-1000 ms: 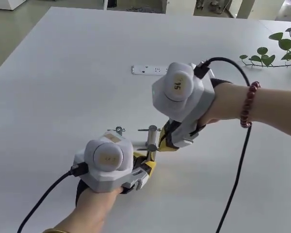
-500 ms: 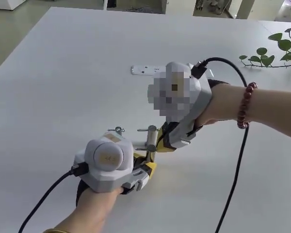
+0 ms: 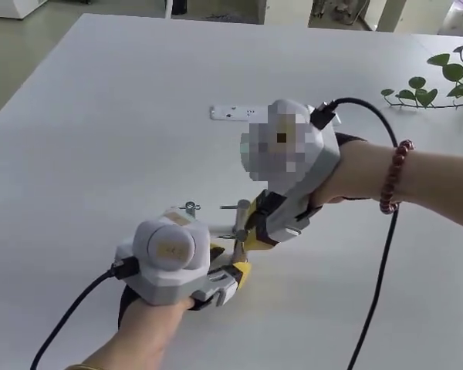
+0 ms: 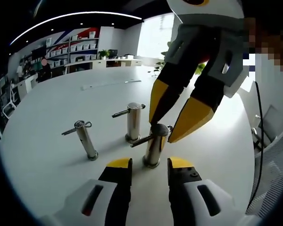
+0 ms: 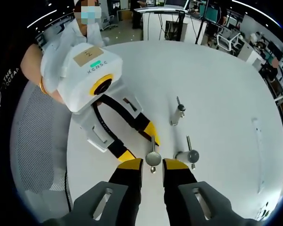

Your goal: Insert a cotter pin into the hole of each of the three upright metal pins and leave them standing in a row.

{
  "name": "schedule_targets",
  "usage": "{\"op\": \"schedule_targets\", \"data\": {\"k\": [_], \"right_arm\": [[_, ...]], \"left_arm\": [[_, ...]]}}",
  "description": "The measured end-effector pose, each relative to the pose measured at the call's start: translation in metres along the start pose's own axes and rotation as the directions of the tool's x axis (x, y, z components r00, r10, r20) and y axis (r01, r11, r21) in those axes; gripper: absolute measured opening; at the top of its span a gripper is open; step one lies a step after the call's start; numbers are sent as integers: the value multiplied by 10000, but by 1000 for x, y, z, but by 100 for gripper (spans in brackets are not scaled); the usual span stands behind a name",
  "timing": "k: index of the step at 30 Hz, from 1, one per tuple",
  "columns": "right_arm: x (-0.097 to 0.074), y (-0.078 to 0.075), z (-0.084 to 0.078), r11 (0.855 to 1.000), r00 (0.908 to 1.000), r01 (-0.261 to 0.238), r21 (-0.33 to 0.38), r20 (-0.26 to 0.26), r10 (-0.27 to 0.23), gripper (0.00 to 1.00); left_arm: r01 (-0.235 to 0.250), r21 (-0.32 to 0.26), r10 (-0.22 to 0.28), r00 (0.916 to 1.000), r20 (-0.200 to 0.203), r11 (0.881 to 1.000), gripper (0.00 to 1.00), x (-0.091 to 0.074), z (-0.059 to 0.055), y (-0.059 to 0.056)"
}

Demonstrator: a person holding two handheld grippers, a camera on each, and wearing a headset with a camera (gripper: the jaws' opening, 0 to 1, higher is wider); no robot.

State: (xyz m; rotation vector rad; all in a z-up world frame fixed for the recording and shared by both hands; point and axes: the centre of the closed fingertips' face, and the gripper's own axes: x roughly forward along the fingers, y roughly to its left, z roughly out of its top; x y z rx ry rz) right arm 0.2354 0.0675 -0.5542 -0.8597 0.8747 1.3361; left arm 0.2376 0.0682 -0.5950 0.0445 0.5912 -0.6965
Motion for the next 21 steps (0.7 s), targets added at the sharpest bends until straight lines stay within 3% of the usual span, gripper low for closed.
{"op": "schedule_targets", "data": {"k": [9, 21], "right_arm": [[10, 0, 6, 9977, 9991, 61, 679, 406, -88, 13], [23, 0, 1, 9942, 9989, 172, 1059, 407, -216, 13]], "left_arm": [[-128, -165, 129, 9999, 33, 9998, 33, -16, 3, 6], [-220, -275, 219, 9998, -33, 9994, 37, -32, 1, 11]]}}
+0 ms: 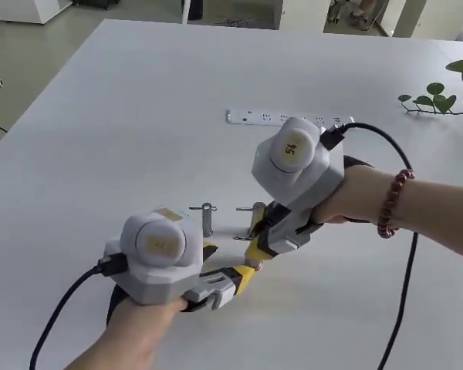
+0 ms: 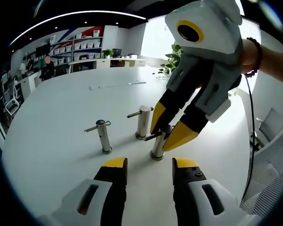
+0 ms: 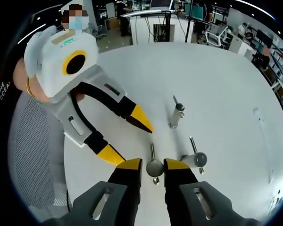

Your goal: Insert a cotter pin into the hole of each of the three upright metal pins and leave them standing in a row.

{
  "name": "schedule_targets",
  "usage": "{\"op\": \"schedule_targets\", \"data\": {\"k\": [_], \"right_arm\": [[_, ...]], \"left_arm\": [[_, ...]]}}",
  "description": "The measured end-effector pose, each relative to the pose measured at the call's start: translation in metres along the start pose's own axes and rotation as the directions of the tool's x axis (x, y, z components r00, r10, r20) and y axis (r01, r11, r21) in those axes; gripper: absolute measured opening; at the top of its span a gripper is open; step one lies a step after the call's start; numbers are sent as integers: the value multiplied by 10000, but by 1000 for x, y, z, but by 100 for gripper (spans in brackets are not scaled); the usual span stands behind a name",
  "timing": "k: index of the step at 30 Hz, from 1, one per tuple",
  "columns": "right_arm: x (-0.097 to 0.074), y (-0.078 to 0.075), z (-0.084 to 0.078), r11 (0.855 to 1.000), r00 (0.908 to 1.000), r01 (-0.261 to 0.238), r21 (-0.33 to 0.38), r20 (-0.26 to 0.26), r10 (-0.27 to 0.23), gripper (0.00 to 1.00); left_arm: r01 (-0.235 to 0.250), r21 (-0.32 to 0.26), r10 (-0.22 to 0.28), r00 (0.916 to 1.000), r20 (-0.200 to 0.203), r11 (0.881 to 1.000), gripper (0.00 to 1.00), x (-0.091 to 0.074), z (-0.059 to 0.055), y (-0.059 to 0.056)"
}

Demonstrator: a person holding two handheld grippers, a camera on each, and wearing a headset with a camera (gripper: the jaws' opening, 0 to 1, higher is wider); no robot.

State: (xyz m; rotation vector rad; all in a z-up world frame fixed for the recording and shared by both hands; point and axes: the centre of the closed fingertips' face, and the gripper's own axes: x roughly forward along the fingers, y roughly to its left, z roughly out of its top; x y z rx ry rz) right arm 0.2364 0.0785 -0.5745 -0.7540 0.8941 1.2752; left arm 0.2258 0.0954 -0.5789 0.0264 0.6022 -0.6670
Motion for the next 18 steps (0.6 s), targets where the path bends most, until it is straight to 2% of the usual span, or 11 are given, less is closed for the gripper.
{"op": "schedule_targets", "data": {"k": [6, 14, 18], "right_arm": [[1, -3, -2, 9999, 9999, 144, 0, 30, -144, 10], [0, -1, -2, 10000, 9994, 42, 82, 344, -44, 9], [0, -1, -2, 9998, 9988, -74, 205, 487, 64, 9]], "left_arm": [[-36, 43, 36, 10000, 75, 10000, 38, -11, 3, 2], [3, 688, 6, 9999, -126, 9976, 38, -22, 0, 2], [2, 787, 7, 9999, -121, 9969, 37, -29, 1, 2]]}}
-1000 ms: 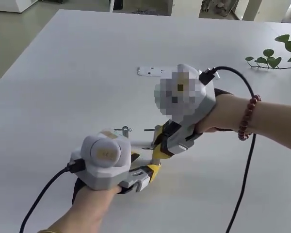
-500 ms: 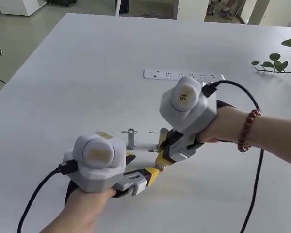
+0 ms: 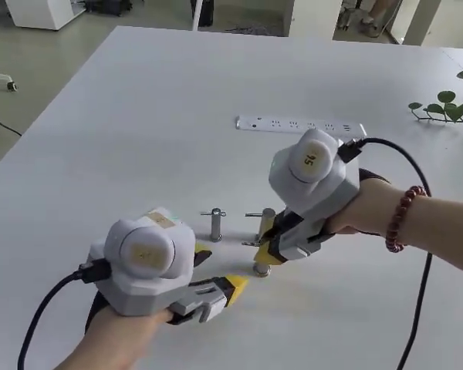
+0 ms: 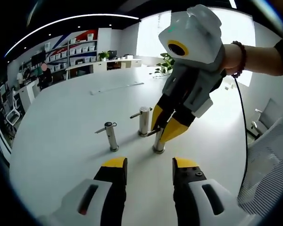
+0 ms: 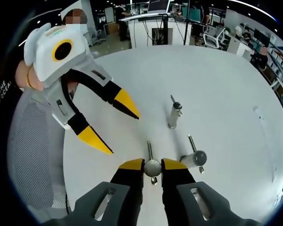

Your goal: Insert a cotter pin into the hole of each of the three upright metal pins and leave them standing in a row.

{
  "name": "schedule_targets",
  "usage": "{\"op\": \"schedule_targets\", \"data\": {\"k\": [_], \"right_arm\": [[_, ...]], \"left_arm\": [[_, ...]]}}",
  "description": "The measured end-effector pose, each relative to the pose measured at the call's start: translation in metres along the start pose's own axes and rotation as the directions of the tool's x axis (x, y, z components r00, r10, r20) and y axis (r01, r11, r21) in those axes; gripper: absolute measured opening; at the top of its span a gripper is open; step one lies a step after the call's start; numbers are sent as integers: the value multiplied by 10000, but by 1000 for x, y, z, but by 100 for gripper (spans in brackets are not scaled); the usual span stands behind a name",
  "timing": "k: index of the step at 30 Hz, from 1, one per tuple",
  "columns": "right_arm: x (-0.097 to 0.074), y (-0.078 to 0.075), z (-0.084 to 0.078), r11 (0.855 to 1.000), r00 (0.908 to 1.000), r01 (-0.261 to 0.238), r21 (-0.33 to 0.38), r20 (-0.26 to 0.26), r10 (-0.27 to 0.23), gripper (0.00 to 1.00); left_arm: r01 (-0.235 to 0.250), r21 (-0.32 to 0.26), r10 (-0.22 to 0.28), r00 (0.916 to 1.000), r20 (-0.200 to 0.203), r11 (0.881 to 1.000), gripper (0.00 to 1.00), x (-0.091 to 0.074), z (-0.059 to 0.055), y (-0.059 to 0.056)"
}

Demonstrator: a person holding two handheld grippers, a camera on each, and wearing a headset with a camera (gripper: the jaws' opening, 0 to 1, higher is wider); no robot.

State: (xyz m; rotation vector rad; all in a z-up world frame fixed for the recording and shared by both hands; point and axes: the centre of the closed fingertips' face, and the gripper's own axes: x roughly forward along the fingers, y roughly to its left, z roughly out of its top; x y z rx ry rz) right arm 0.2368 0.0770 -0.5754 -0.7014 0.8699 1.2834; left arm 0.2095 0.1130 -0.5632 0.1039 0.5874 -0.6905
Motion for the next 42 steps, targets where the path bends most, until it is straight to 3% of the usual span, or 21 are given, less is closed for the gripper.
{"op": "schedule_targets", "data": {"k": [17, 29, 42], "right_arm": [[-7, 1, -6, 9979, 9997, -243, -600, -19, 242, 8], [-23, -2, -23, 9944, 9995, -317, -1005, -86, 309, 8], [-36, -23, -43, 9916, 9998, 54, -1294, -202, -81, 8]], "left_arm": [[-159, 13, 159, 9997, 205, 9999, 37, -11, 5, 3], [-368, 347, 363, 9992, 163, 9987, 36, -18, 8, 12], [-400, 167, 389, 9974, 599, 9991, 37, -26, 12, 15]]}}
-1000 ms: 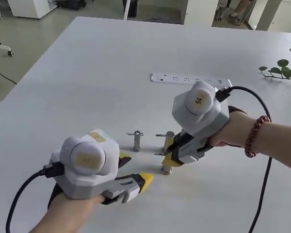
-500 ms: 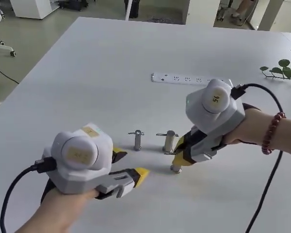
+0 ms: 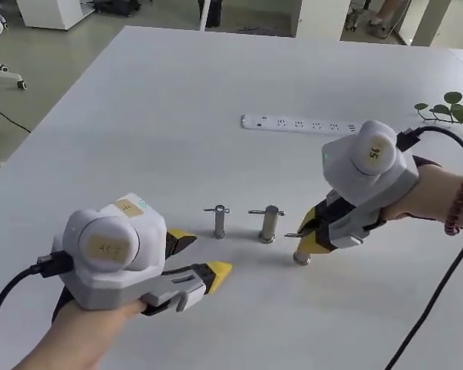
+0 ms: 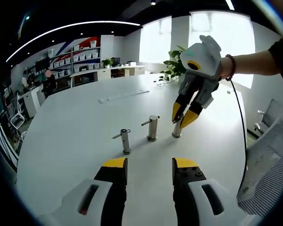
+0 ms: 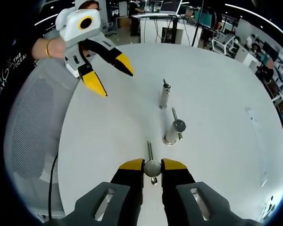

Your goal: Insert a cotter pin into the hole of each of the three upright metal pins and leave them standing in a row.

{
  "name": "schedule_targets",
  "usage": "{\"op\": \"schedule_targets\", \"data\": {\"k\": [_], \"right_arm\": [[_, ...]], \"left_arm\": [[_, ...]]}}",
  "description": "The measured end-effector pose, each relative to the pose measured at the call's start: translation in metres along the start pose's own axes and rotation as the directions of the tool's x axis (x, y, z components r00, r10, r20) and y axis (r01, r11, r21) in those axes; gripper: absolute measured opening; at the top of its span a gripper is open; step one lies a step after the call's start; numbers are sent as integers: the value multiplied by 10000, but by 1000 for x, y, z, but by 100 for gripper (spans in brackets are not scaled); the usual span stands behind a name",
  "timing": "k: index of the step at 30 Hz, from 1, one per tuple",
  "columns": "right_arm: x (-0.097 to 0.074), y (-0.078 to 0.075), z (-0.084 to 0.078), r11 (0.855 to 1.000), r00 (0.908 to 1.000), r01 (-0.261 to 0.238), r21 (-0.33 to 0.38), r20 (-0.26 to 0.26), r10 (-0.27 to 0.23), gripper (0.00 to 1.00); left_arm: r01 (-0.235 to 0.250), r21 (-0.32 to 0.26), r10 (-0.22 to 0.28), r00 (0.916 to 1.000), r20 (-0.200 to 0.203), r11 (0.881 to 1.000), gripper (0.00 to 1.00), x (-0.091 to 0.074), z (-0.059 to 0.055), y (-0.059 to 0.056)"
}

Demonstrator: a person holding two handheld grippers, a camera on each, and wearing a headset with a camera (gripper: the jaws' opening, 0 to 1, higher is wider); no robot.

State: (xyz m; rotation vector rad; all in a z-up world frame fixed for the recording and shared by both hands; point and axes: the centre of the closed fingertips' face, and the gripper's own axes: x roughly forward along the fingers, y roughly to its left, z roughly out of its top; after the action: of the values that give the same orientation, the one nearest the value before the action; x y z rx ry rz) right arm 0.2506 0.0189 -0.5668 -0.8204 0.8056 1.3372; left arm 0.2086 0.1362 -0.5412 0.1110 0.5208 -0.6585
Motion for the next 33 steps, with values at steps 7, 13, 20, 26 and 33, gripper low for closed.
{"op": "schedule_targets", "data": {"k": [7, 13, 20, 26, 33], "right_arm": [[-4, -16, -6, 9995, 9996, 275, 140, -27, -275, 8], [-4, -22, -9, 9989, 9991, 403, 226, -110, -400, 8], [-2, -29, -12, 9988, 9990, 419, 239, -162, -415, 8], [-1, -32, -12, 9989, 9991, 388, 277, -165, -383, 8], [-2, -38, -14, 9986, 9992, 390, 367, -111, -386, 8]], "left_arm": [[-137, -30, 137, 9998, -177, 9999, 36, -3, -5, 4], [-181, -162, 179, 9997, -135, 9997, 36, -5, -6, 6], [-170, -380, 174, 9998, 105, 9991, 37, -6, -3, 7], [-160, -392, 162, 9999, 61, 9991, 37, -7, -4, 8], [-53, -339, 58, 9999, 129, 9994, 42, -9, -3, 6]]}}
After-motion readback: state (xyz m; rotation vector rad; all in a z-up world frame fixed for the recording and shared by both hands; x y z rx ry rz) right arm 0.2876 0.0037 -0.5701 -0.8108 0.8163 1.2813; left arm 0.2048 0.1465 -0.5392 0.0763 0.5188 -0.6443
